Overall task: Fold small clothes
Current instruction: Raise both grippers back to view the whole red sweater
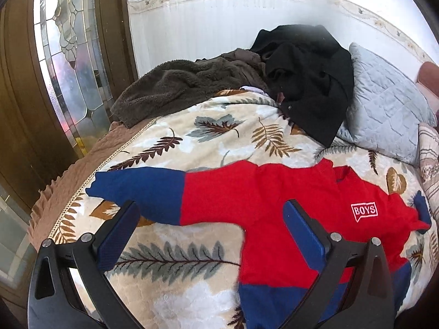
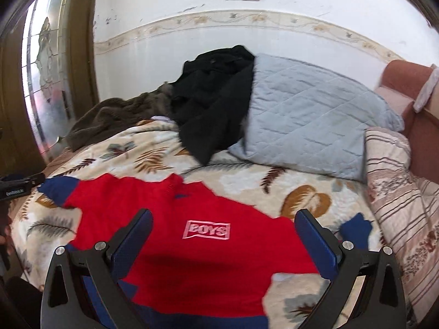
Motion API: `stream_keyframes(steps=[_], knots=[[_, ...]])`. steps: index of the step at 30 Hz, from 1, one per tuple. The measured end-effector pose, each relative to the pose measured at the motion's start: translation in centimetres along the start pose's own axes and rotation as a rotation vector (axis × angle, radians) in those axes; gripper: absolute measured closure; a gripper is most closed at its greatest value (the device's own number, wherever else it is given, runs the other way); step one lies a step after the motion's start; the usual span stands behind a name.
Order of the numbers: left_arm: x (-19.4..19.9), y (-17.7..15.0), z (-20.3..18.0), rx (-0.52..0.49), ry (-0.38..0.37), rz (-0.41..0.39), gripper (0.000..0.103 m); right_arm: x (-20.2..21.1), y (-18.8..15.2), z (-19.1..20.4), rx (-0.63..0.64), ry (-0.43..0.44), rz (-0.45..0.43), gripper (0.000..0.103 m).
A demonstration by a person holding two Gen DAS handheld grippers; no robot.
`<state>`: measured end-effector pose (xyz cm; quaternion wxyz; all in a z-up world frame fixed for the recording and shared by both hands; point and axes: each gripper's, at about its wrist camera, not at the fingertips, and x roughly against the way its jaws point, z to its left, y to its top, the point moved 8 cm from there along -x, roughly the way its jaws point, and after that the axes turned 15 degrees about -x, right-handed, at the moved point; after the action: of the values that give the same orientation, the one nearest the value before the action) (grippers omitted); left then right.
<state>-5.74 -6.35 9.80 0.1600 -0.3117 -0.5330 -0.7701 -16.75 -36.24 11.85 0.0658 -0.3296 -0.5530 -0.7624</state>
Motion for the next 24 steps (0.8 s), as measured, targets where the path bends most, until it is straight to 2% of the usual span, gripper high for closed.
stream_keyframes(steps=[5, 9, 21, 24], knots=[[-0.2, -0.8, -0.2, -0.029, 0.014, 0.039, 0.0, -0.2, -0.9, 2.6, 0.014, 0.037, 0.031, 0.0], [-0.1, -1.2, -0.3, -0.067, 0.056, 0.06, 0.0, -0.6, -1.6, 4.4, 0.04, 0.052, 0.044, 0.0], [0.3, -1.2, 1.5, -0.114, 0.176, 0.024, 0.0, -1.9, -2.5, 8.3, 0.08, 0.076, 0.067, 0.0], [0.3, -1.2, 2.0, -0.113, 0.187, 0.018, 0.0, -2.3, -2.6, 9.3, 0.093, 0.084, 0.072, 0.0]])
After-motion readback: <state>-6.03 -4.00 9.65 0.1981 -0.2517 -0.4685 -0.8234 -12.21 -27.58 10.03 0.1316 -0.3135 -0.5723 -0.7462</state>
